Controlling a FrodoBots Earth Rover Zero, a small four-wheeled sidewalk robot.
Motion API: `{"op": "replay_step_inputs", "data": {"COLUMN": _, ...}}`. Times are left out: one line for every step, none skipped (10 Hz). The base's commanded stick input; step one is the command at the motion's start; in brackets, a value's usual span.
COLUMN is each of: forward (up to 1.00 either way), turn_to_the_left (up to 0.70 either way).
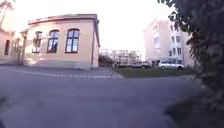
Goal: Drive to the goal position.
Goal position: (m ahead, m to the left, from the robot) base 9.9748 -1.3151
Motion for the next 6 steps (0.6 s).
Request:
{"op": "replay_step_inputs", "data": {"forward": 0.50, "turn_to_the_left": 0.00}}
{"op": "replay_step_inputs", "data": {"forward": 0.50, "turn_to_the_left": 0.00}}
{"op": "replay_step_inputs", "data": {"forward": 0.50, "turn_to_the_left": 0.00}}
{"op": "replay_step_inputs", "data": {"forward": 0.50, "turn_to_the_left": 0.00}}
{"op": "replay_step_inputs", "data": {"forward": 0.50, "turn_to_the_left": 0.00}}
{"op": "replay_step_inputs", "data": {"forward": 0.50, "turn_to_the_left": 0.00}}
